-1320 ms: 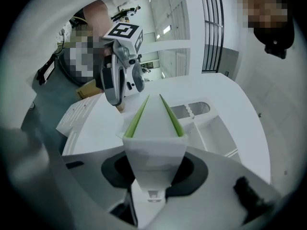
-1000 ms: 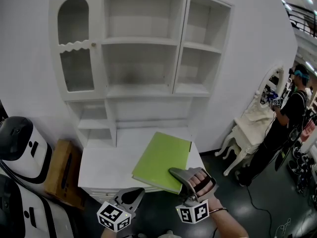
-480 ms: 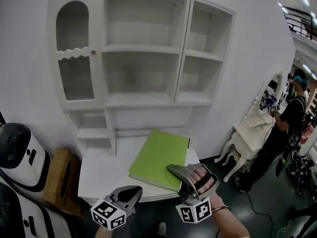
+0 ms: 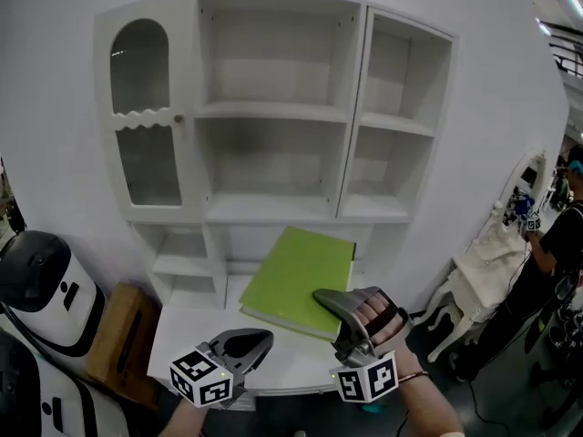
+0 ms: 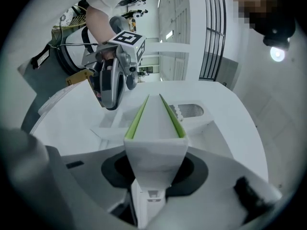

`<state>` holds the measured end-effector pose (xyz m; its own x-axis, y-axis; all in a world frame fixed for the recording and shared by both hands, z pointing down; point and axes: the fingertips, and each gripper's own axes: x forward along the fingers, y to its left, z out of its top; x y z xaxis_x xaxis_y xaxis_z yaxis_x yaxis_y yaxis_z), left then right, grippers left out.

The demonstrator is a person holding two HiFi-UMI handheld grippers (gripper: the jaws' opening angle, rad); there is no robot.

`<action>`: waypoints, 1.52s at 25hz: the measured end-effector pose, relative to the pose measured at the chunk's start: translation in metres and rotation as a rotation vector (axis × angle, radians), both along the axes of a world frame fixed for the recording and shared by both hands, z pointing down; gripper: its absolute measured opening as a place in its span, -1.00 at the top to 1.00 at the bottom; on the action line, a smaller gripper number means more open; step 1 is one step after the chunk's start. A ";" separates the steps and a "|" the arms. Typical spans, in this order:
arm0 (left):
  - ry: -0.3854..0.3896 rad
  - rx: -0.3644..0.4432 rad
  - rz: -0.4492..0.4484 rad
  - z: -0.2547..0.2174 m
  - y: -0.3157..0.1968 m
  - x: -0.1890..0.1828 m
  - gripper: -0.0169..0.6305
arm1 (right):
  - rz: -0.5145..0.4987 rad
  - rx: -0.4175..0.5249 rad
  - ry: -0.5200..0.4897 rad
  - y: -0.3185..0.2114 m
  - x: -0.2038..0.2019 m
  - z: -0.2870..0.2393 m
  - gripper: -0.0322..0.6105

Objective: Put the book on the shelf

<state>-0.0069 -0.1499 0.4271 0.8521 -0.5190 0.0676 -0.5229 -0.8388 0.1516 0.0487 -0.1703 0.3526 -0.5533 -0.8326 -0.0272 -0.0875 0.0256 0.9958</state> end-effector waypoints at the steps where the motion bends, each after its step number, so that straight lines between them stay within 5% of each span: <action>1: 0.011 0.003 0.002 -0.007 -0.007 0.004 0.91 | -0.005 0.007 0.002 -0.008 0.003 -0.006 0.46; 16: 0.040 0.016 -0.011 -0.056 -0.086 0.057 0.91 | -0.104 0.091 0.002 -0.079 0.043 -0.086 0.46; 38: 0.026 0.051 -0.014 -0.081 -0.134 0.015 0.91 | -0.104 0.178 -0.015 -0.129 -0.004 -0.181 0.46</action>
